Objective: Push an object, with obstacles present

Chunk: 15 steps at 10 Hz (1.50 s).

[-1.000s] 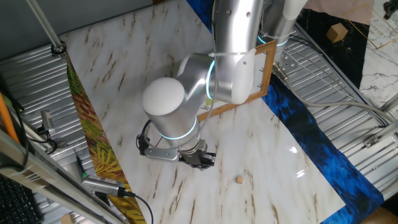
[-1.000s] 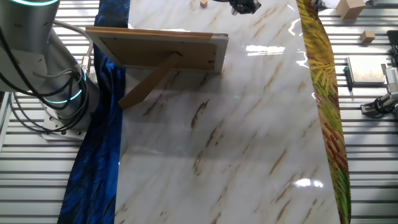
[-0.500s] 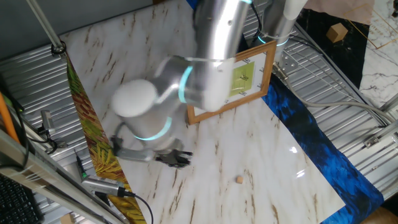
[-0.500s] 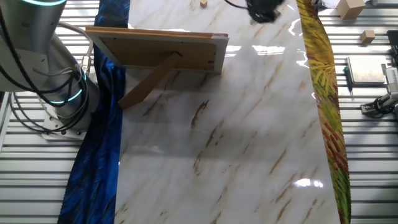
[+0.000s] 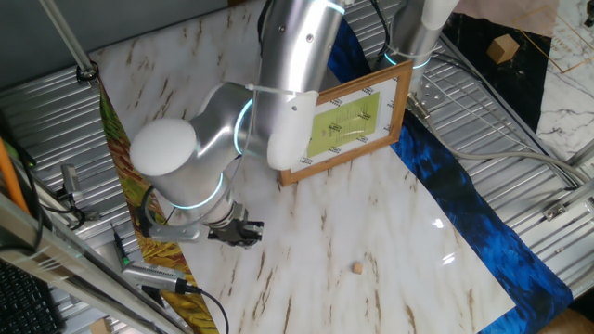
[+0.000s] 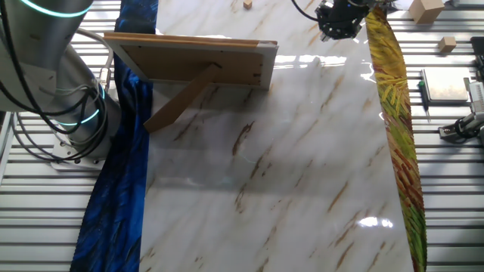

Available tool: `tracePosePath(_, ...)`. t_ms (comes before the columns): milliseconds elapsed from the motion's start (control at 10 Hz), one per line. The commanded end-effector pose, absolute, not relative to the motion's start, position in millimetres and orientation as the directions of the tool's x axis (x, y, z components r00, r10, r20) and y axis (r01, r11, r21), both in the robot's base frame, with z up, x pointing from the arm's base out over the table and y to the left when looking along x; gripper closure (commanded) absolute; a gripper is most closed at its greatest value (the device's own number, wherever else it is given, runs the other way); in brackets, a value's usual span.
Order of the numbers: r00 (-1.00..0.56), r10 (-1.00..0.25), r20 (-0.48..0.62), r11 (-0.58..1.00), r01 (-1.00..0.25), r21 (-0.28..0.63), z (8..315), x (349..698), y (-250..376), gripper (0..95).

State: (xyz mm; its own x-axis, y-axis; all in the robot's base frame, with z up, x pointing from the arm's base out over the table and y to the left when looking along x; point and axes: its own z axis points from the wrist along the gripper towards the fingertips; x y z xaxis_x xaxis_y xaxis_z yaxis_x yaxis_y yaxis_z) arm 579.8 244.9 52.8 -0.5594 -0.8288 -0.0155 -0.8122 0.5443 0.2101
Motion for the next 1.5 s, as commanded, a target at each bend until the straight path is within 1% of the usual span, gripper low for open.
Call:
tracePosePath(100,-0.605,-0.796,-0.019,0.587,-0.780,0.216,53.1,578.8,244.1,95.0)
tracePosePath(300,-0.657,-0.754,-0.010,0.641,-0.738,0.210,53.1,578.8,244.1,95.0)
tracePosePath(500,-0.662,-0.749,-0.007,0.648,-0.734,0.204,52.6,578.6,242.5,95.0)
tracePosePath(900,-0.568,-0.823,-0.032,0.552,-0.810,0.198,49.0,601.2,167.5,95.0)
tracePosePath(1100,-0.524,-0.851,-0.033,0.509,-0.839,0.194,51.9,602.0,136.6,95.0)
tracePosePath(1300,-0.518,-0.855,-0.027,0.504,-0.843,0.190,57.4,594.8,123.4,95.0)
tracePosePath(1500,-0.564,-0.825,-0.024,0.550,-0.812,0.195,57.4,592.6,125.0,95.0)
